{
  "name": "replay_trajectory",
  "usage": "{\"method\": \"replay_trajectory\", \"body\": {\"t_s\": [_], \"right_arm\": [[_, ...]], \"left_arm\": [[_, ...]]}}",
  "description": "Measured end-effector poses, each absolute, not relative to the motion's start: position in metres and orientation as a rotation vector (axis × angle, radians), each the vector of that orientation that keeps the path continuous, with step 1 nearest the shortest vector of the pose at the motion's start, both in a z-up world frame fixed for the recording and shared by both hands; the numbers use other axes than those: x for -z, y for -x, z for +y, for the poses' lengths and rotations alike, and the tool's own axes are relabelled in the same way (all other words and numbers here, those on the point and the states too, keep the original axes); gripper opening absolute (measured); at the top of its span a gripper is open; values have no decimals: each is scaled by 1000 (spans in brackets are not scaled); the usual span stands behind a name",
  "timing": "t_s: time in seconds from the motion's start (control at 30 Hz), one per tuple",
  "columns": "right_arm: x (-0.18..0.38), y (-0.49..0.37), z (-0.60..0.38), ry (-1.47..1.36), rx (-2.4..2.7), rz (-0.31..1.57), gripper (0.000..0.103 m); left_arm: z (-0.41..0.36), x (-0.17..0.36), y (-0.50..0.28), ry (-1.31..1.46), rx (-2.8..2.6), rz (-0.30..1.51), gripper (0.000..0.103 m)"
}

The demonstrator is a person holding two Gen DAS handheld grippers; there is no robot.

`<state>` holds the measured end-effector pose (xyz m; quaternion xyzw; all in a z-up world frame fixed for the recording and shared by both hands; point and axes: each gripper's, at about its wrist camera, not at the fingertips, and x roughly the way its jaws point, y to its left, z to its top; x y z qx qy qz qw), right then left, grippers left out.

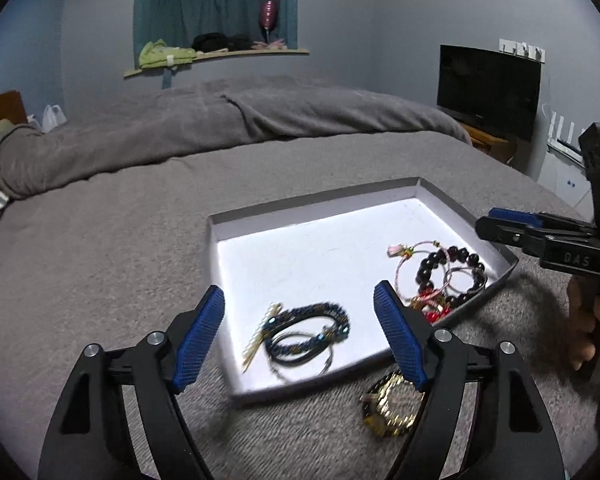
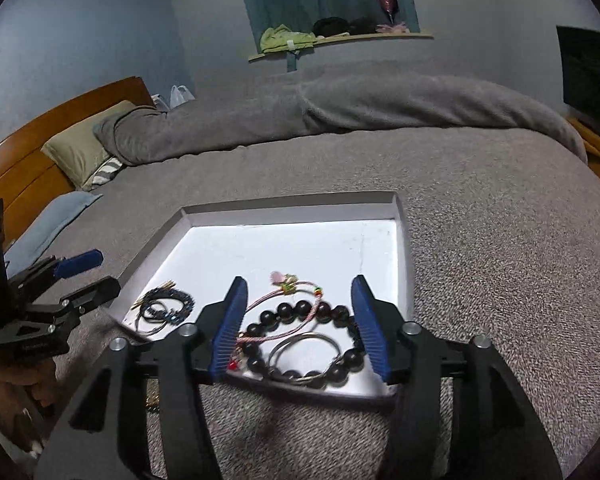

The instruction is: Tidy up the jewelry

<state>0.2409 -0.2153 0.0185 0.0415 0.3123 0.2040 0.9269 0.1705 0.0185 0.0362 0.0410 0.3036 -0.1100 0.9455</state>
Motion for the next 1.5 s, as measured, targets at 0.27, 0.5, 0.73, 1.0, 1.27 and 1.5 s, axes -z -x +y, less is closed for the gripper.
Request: {"method": "replay_trajectory", "body": {"t_s": [0.27, 0.5, 0.73, 1.0, 1.27, 1.5], "right_arm": [[-21, -212, -198, -16, -459, 619, 69], [-13, -189, -199, 29, -450, 639, 70], [1, -175, -208, 71, -438, 668, 74], [24, -179, -217, 49, -429, 735, 82], [26, -178, -215, 57, -434, 734, 84], [26, -177, -214, 63, -436, 734, 84]], "left_arm": [[25, -28, -143, -69, 228, 659, 78], [9, -19, -127, -70, 289, 675, 78], [-25, -4, -124, -129, 371, 700, 78], [-40, 6, -128, -158, 397, 737, 63], [-43, 18, -139, -150, 410, 808, 38], [-39, 17, -138, -143, 377, 799, 38]]}}
